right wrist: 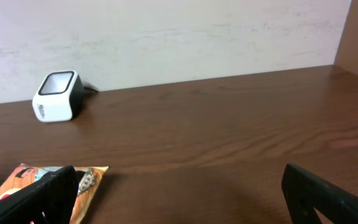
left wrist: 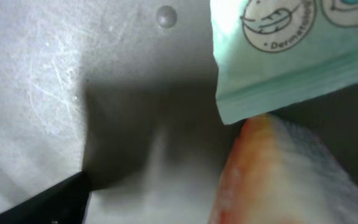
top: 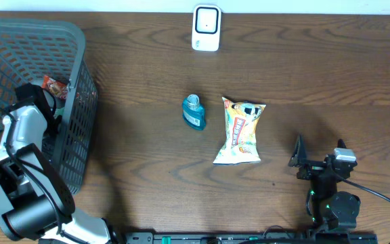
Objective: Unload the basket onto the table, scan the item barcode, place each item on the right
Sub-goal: 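Reach the left gripper into the basket and grasp the small orange packet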
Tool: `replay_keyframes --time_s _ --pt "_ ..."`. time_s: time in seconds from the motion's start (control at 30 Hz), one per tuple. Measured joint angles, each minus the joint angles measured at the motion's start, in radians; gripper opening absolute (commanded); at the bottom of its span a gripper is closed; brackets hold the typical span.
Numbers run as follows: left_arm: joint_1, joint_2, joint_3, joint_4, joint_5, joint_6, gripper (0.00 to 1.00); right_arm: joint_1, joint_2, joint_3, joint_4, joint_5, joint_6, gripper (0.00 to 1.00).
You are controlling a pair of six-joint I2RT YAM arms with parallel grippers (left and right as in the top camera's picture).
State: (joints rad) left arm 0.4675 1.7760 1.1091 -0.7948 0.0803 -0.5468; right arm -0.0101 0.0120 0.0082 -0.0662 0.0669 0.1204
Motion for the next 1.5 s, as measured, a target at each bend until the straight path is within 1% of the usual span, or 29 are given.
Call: replay_keyframes --time_s 0.1,0.17,0.2,0.37,0.5,0.73,0.77,0.83,0.87,0.9,0.93,1.0,1.03,1.1,1.13,1.27,1.5 --pt "0.0 -0.004 -0.003 -0.001 -0.009 0.005 0.62 0.0 0.0 0.0 0.0 0.0 0.0 0.99" --pt "0.0 -0.005 -0.003 -0.002 -0.012 0.0 0.48 0.0 0.0 0.0 0.0 0.0 0.0 0.99" --pt "0.0 -0.005 -0.003 -0.003 -0.012 0.001 0.44 0.0 0.0 0.0 0.0 0.0 0.0 0.99" --pt "0.002 -0.015 -0.004 -0.016 -0.016 0.01 0.44 0.0 0.0 0.0 0.0 0.0 0.0 0.99" --pt "0.009 -0.078 -0.006 -0.027 -0.026 0.009 0.44 0.0 0.0 0.0 0.0 0.0 0.0 0.99" --pt "0.036 -0.339 -0.001 -0.037 -0.03 0.009 0.44 0.0 0.0 0.0 0.0 0.0 0.0 0.99" --pt "0.042 -0.412 0.0 -0.038 -0.031 0.009 0.44 0.0 0.0 0.0 0.0 0.0 0.0 0.99" --pt "0.045 -0.501 0.0 -0.04 -0.032 0.008 0.44 0.0 0.0 0.0 0.0 0.0 0.0 0.99" --pt "0.045 -0.56 0.001 -0.039 -0.032 0.008 0.45 0.0 0.0 0.0 0.0 0.0 0.0 0.99" --pt "0.045 -0.609 0.002 -0.039 -0.032 0.005 0.57 0.0 0.0 0.0 0.0 0.0 0.0 0.99" --pt "0.045 -0.653 0.002 -0.039 -0.033 0.006 0.66 0.0 0.0 0.0 0.0 0.0 0.0 0.99" --pt "0.045 -0.741 0.002 -0.04 -0.034 0.004 0.8 0.0 0.0 0.0 0.0 0.0 0.0 0.99" --pt "0.045 -0.771 0.002 -0.04 -0.034 0.003 0.91 0.0 0.0 0.0 0.0 0.0 0.0 0.99" --pt "0.045 -0.809 0.002 -0.043 -0.034 -0.001 1.0 0.0 0.0 0.0 0.0 0.0 0.0 0.99" --pt "0.045 -0.816 0.003 -0.045 -0.035 -0.002 0.98 0.0 0.0 0.0 0.0 0.0 0.0 0.99" --pt "0.045 -0.761 0.002 -0.054 -0.035 -0.002 0.98 0.0 0.0 0.0 0.0 0.0 0.0 0.99" --pt "0.046 -0.466 0.0 -0.061 -0.053 0.002 0.98 0.0 0.0 0.0 0.0 0.0 0.0 0.99"
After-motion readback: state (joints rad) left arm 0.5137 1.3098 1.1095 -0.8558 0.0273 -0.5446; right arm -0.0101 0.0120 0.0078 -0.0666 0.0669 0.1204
